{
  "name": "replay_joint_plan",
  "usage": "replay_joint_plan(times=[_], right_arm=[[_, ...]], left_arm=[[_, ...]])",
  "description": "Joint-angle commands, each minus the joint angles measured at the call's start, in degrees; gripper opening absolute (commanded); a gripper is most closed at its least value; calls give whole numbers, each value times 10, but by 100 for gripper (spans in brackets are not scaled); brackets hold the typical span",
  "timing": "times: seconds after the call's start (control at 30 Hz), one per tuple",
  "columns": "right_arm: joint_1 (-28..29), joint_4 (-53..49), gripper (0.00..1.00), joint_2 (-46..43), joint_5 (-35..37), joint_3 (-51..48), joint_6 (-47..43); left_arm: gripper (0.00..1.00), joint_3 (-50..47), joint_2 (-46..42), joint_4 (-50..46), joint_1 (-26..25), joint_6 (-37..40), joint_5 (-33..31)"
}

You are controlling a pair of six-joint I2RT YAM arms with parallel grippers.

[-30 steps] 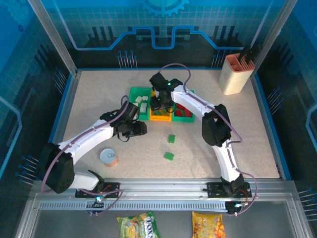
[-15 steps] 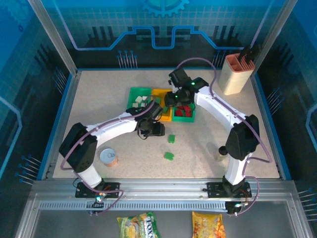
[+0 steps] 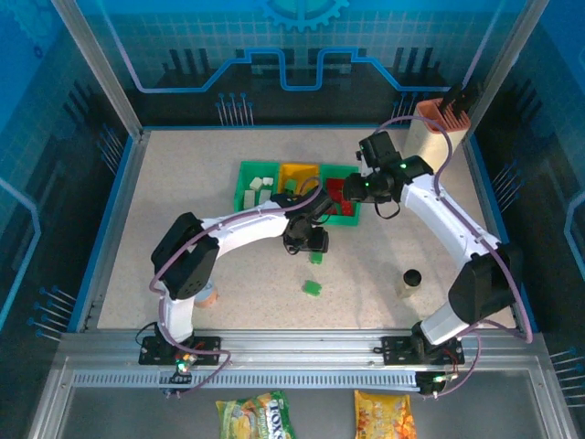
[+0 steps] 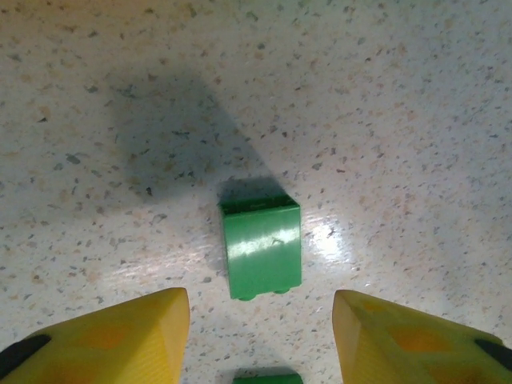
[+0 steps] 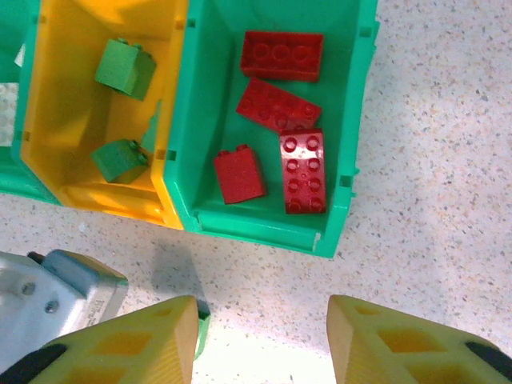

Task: Sort the legos into containers by color
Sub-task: Pick up the lego from the center of the table.

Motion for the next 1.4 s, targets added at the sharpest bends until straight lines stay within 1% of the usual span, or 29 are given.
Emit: replay_joint_plan(times=[0.0,0.37,0.5,0.8,1.07,1.37], right_arm=[[-28,-11,47,-48,4,-32,-11],[-56,-17,47,-99,1,-69,-16],[-63,-16,47,-106,-2,-80,-17],[-67,-17,47,-116,-6,-86,-15],[-68,-18,47,-117,-10,-88,-12],[-67,-20,47,-120,-10,-87,-9]], left_arm=[[52,53,43,-55,-13,-13,-28],[54,120,112,-101,-33,-22,-41],[51,127,124,-106,-36,-22,-41],[44,130,132,-108,-37,-22,-40],[45,129,137,-109,-37,-21,-43],[38,123,116,-99,-37,-14,-56]])
